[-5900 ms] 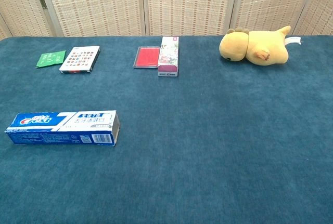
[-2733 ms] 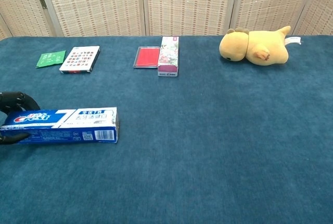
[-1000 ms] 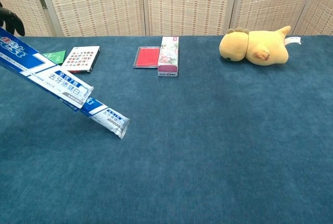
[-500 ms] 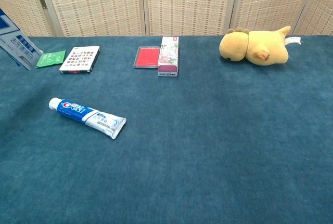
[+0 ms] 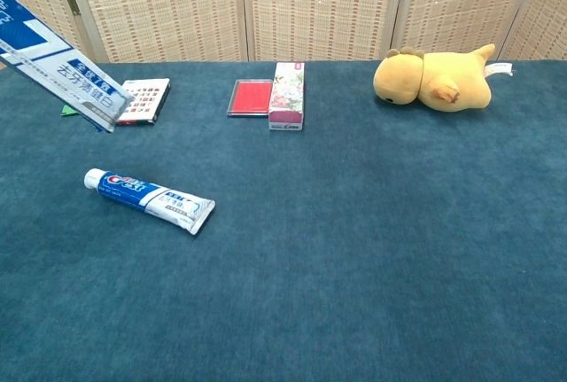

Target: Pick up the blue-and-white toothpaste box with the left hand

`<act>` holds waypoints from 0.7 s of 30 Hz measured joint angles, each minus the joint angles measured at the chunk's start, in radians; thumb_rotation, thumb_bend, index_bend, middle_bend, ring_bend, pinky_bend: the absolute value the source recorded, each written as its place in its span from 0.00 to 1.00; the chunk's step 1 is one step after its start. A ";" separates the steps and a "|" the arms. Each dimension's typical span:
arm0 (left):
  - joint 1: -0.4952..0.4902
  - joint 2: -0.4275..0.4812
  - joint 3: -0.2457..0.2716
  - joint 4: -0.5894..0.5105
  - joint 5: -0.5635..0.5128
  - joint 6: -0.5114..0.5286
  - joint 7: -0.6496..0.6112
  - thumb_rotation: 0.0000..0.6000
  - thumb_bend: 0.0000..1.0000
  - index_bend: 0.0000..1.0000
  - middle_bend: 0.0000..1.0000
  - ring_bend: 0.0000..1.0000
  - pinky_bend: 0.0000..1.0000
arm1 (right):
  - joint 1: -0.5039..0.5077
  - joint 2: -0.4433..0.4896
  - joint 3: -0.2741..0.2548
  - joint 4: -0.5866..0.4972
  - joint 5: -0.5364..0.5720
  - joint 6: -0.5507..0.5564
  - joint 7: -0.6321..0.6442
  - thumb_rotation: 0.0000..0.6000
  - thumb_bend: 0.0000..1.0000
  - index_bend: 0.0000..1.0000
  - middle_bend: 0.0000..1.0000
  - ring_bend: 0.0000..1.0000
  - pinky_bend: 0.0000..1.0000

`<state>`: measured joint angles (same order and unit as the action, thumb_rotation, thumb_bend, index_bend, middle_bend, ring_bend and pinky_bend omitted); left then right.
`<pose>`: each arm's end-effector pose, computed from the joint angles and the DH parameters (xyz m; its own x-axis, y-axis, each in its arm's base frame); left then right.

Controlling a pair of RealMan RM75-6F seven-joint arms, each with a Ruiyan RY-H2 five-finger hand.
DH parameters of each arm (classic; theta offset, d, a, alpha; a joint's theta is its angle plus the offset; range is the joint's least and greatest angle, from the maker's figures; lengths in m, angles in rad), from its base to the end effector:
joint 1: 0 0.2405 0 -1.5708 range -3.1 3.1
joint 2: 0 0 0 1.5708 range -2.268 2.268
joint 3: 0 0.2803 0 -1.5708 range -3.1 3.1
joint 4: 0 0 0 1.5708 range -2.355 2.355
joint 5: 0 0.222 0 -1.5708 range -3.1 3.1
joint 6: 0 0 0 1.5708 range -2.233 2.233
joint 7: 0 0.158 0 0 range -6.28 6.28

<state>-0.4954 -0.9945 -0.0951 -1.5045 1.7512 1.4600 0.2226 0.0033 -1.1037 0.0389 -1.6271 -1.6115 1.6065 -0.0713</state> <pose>-0.2217 0.3206 0.1979 0.6671 -0.3880 0.6359 0.4671 -0.4471 -0.7628 -0.3274 -0.1671 0.1714 0.4607 0.0788 0.8840 -0.8846 -0.0404 0.4646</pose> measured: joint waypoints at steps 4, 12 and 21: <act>0.016 -0.055 0.009 -0.066 -0.052 -0.008 -0.159 1.00 0.17 0.31 0.43 0.36 0.25 | 0.000 0.000 -0.001 0.000 -0.003 0.000 -0.001 1.00 0.11 0.00 0.00 0.00 0.00; 0.046 -0.262 0.034 0.000 -0.153 -0.052 -0.431 1.00 0.17 0.31 0.43 0.33 0.21 | -0.003 -0.002 -0.005 0.001 -0.013 0.008 -0.005 1.00 0.11 0.00 0.00 0.00 0.00; 0.056 -0.407 0.049 0.275 -0.188 -0.096 -0.580 1.00 0.17 0.24 0.37 0.21 0.10 | 0.001 -0.003 -0.002 0.001 -0.003 -0.005 -0.011 1.00 0.11 0.00 0.00 0.00 0.00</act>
<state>-0.4394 -1.4011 -0.0462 -1.2293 1.5636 1.3636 -0.3579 0.0046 -1.1071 0.0370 -1.6266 -1.6144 1.6012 -0.0821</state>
